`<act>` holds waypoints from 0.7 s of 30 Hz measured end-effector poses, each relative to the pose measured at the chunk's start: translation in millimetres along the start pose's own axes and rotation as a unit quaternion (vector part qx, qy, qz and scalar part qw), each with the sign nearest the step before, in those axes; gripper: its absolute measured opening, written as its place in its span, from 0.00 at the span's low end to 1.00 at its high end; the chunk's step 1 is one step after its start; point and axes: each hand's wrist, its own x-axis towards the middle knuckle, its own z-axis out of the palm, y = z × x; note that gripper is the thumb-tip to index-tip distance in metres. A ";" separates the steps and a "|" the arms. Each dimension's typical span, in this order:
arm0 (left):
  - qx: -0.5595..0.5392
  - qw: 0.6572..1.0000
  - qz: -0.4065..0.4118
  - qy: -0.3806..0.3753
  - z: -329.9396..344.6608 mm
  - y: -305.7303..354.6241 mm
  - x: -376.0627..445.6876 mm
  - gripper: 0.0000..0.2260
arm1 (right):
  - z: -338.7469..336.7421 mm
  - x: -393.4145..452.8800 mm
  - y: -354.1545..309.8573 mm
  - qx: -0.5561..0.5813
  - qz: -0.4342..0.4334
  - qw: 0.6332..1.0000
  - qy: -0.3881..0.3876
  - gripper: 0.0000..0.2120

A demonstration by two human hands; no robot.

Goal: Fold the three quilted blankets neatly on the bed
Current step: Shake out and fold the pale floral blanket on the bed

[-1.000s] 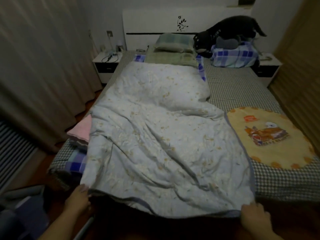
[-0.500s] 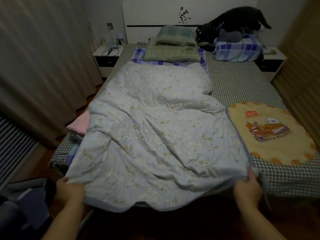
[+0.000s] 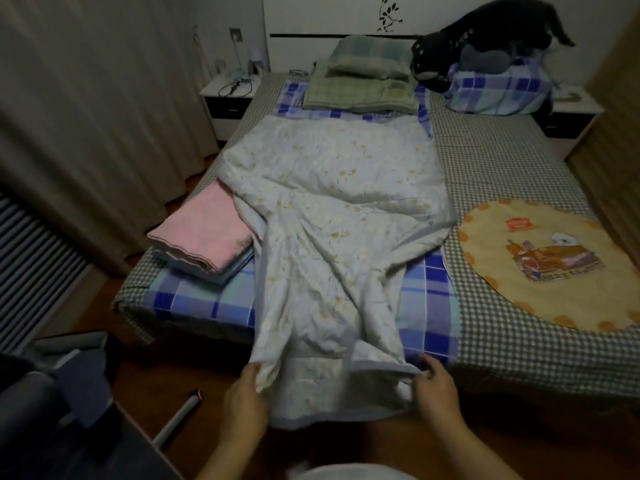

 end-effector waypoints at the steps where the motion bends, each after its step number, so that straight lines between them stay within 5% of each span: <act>1: -0.017 1.000 -0.024 0.001 1.5 -0.4 -1.0 0.24 | -1.5 1.0 -0.6 -0.010 0.005 1.000 0.015 0.18; 5: -0.184 0.960 -0.207 0.039 8.0 -0.6 2.0 0.24 | -7.7 0.4 2.1 -0.094 -0.014 0.995 0.023 0.03; 11: -0.296 0.919 -0.250 0.071 5.6 16.5 -14.8 0.14 | -14.3 6.5 17.5 -0.196 0.038 0.980 0.006 0.25; 14: -0.221 0.959 -0.126 0.124 8.5 11.9 -18.9 0.06 | -19.0 8.2 14.6 -0.081 0.096 0.991 0.044 0.34; 16: -0.126 0.983 -0.006 0.130 7.0 16.4 -22.9 0.07 | -23.0 7.6 13.5 -0.004 0.089 0.992 0.090 0.29; 18: -0.057 0.985 0.117 0.110 5.0 26.3 -30.8 0.08 | -28.8 4.4 11.4 0.073 0.071 0.989 0.110 0.16; 21: -0.030 0.977 0.203 0.064 5.1 43.0 -39.9 0.10 | -36.3 2.9 10.9 0.245 0.113 0.959 0.091 0.24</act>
